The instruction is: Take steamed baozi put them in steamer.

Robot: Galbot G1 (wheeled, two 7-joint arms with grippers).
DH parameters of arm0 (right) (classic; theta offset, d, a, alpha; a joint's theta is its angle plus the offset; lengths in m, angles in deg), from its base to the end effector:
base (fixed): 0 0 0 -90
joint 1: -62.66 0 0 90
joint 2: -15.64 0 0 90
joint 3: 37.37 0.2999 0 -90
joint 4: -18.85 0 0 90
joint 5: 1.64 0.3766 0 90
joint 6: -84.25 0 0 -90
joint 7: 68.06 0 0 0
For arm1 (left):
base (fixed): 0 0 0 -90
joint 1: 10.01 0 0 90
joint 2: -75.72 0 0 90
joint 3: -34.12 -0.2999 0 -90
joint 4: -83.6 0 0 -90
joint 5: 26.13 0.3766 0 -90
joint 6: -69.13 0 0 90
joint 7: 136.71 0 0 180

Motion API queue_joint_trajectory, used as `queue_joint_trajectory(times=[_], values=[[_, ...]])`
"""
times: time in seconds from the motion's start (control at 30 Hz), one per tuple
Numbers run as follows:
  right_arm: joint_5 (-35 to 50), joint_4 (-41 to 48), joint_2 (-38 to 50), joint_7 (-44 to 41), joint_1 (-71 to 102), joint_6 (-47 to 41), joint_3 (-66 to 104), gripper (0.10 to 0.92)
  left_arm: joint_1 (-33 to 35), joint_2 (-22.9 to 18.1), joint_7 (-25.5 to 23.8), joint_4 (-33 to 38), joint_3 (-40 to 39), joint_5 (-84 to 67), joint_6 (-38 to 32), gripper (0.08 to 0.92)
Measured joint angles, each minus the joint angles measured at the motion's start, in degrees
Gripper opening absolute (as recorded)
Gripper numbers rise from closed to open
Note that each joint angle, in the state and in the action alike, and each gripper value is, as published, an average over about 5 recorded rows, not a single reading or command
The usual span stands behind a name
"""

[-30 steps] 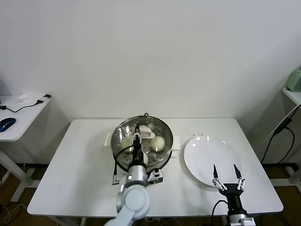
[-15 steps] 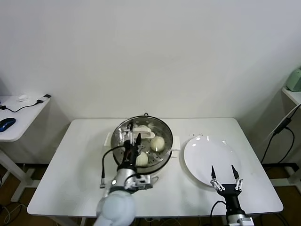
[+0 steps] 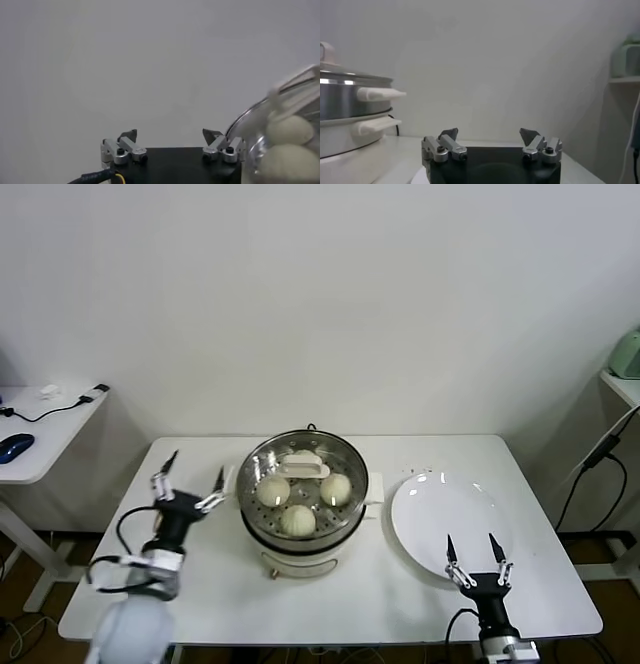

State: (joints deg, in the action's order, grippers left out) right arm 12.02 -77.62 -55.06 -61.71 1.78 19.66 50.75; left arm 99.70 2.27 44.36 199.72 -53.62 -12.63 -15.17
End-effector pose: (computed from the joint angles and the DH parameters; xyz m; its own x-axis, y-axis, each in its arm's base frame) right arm 0.2065 -0.0735 -0.3978 -0.9992 0.0092 -0.0377 0.0112 0.9985 -0.0544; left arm 0.2760 0.0510 -0.2314 -0.9993 0.0263 -0.0273 0.0093 0.8684 0.4958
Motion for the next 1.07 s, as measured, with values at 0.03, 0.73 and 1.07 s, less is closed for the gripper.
queue_joint_trajectory(times=[0.03, 0.73, 1.07], values=[[0.31, 0.16, 0.04, 0.09, -0.12, -0.15, -0.11, 0.823, 0.25, 0.51, -0.22, -1.6, 1.34, -3.37, -1.55, 0.823], [4.03, 1.56, 0.45, 0.88, -1.4, -3.72, -1.74, 0.823, 3.12, 3.05, -5.37, -25.43, 6.47, -28.93, -21.43, 0.823], [4.18, 1.2, 0.36, 0.85, -0.9, -4.07, -1.93, 0.822, 3.97, 3.22, -6.0, -26.8, 6.18, -30.6, -23.78, 0.823]])
